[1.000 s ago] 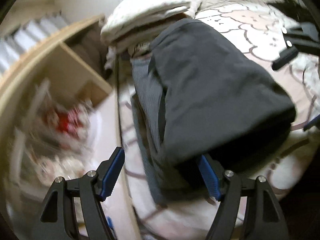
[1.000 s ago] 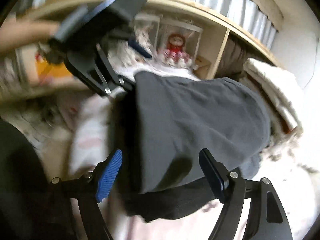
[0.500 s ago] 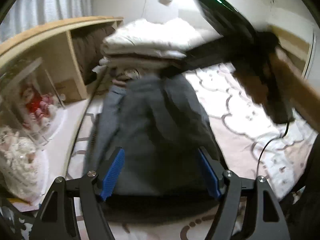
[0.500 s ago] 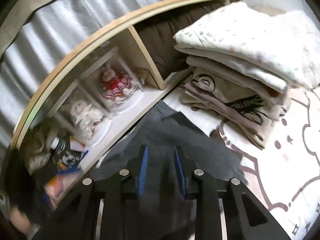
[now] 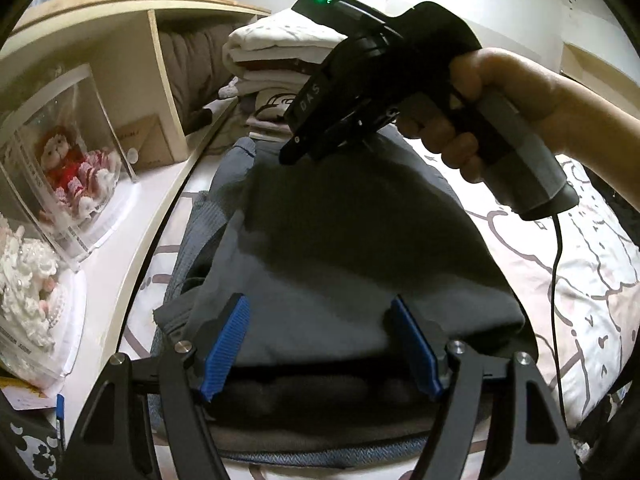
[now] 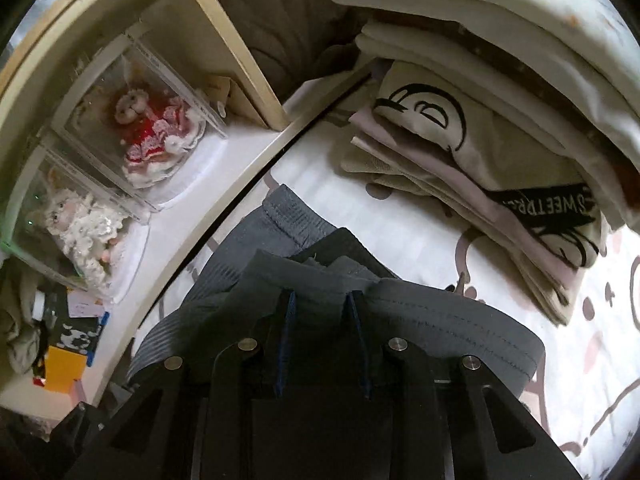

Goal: Fold clothes

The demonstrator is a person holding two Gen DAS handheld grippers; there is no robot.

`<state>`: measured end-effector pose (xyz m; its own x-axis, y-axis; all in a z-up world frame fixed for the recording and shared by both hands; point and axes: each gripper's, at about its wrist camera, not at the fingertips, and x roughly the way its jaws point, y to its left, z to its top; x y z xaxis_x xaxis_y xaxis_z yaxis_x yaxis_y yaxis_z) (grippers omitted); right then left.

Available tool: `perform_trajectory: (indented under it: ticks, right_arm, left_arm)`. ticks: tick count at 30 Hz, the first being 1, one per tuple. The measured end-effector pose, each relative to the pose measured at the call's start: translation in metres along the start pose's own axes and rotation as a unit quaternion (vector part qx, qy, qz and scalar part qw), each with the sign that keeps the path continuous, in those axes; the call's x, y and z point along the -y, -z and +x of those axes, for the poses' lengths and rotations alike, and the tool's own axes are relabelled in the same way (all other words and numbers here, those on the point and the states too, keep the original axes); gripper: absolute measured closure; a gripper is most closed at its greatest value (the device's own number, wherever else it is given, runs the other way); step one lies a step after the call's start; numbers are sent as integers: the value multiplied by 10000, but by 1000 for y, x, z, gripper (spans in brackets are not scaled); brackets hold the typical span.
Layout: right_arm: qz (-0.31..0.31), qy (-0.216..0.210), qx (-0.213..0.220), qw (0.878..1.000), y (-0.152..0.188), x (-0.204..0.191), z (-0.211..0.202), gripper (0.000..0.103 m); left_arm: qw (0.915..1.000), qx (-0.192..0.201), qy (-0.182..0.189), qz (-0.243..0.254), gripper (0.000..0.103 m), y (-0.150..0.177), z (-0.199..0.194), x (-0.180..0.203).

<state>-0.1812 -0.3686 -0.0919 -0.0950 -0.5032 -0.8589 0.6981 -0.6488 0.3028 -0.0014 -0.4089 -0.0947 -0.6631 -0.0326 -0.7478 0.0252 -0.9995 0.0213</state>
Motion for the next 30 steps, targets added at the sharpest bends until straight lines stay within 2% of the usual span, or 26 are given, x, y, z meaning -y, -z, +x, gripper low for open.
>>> perform_trajectory:
  ticks: [2, 4, 6, 9, 13, 15, 19, 22, 28, 30]
  right_arm:
    - [-10, -65, -24, 10000, -2, 1, -4, 76]
    - [236, -487, 112, 9985, -2, 14, -20, 76]
    - [342, -748, 500, 9954, 3, 30, -48, 76]
    - [237, -643, 832, 9942, 23, 51, -82, 76]
    - [227, -767, 721, 9942, 57, 70, -91, 76]
    - [130, -800, 610, 9948, 76, 70, -89, 76]
    - [-61, -1244, 579, 9905, 120, 50, -95, 76]
    - [-593, -1200, 660, 9888, 150, 22, -95, 76]
    - [-1330, -544, 278, 9892, 183, -4, -68, 76]
    - [-1229, -542, 527, 9895, 185, -2, -87, 76]
  left_arm:
    - [10000, -23, -1, -22, 29, 1, -2, 2]
    - [10000, -4, -1, -54, 29, 1, -8, 3]
    - [9999, 1, -11, -141, 29, 1, -13, 2]
    - [9992, -40, -50, -407, 29, 1, -21, -3]
    - [9970, -96, -102, -761, 29, 1, -30, -11]
    - [9954, -123, -128, -938, 29, 1, -35, -15]
    - [9928, -152, -276, -1156, 29, -2, -51, -9]
    - [9884, -340, -332, -1442, 29, -7, -61, -4]
    - [9871, -332, -466, -1493, 29, -15, -89, 21]
    - [9872, -264, -490, -1497, 29, -16, -98, 30]
